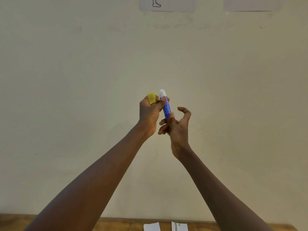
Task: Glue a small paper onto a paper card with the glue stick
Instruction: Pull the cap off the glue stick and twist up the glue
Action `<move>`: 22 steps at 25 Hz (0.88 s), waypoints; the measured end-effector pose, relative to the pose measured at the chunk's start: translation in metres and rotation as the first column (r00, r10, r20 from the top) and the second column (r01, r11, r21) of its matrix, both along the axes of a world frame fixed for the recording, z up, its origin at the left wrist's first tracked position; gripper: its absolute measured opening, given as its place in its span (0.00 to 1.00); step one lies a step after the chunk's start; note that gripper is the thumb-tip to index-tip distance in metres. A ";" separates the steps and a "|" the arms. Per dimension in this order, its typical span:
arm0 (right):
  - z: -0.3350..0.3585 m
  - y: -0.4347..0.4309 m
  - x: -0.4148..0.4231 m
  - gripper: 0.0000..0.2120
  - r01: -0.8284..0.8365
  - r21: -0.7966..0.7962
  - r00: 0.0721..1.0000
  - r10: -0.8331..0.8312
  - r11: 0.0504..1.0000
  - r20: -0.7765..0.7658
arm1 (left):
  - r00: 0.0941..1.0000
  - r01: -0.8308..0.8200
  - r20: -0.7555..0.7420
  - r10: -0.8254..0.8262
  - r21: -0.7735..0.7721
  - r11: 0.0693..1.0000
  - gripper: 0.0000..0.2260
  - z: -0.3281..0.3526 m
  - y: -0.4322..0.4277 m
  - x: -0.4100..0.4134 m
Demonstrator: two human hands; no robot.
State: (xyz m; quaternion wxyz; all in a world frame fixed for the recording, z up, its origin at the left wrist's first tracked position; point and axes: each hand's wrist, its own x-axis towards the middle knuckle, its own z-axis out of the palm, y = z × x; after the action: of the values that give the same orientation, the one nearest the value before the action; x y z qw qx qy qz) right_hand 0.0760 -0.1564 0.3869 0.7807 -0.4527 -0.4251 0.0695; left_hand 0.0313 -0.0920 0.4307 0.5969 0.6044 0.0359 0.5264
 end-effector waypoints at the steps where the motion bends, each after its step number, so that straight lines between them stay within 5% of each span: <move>1: 0.001 0.000 0.000 0.12 -0.054 -0.004 0.997 0.053 0.999 -0.052 | 1.000 0.003 -0.004 -0.003 0.002 1.000 0.10 0.001 0.000 -0.001; 7: -0.002 0.001 0.001 0.15 0.113 0.015 0.993 -0.113 0.993 0.044 | 1.000 -0.002 -0.005 0.002 0.004 1.000 0.11 -0.002 0.000 0.000; 12: 0.001 0.001 0.004 0.08 -0.057 0.017 0.995 0.059 0.998 -0.081 | 1.000 0.012 -0.009 -0.012 0.028 1.000 0.11 0.000 -0.002 0.000; 17: -0.005 0.002 0.005 0.15 0.176 0.023 0.973 -0.177 0.984 0.147 | 1.000 0.006 -0.007 -0.006 0.017 1.000 0.08 0.000 -0.003 0.001; 19: -0.007 0.004 0.007 0.06 0.072 0.021 0.992 -0.074 0.997 0.098 | 1.000 0.022 -0.012 -0.021 0.031 0.999 0.09 -0.001 -0.002 0.001; 22: -0.006 0.003 0.009 0.06 -0.056 0.010 0.998 0.056 0.998 0.028 | 0.999 0.026 -0.027 -0.025 0.016 1.000 0.08 -0.002 -0.003 0.001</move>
State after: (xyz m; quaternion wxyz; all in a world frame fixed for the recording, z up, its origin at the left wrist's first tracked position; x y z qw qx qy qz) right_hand 0.0855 -0.1530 0.3806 0.7750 -0.4372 -0.4487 0.0829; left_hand 0.0323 -0.0947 0.4286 0.5980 0.6167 0.0316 0.5110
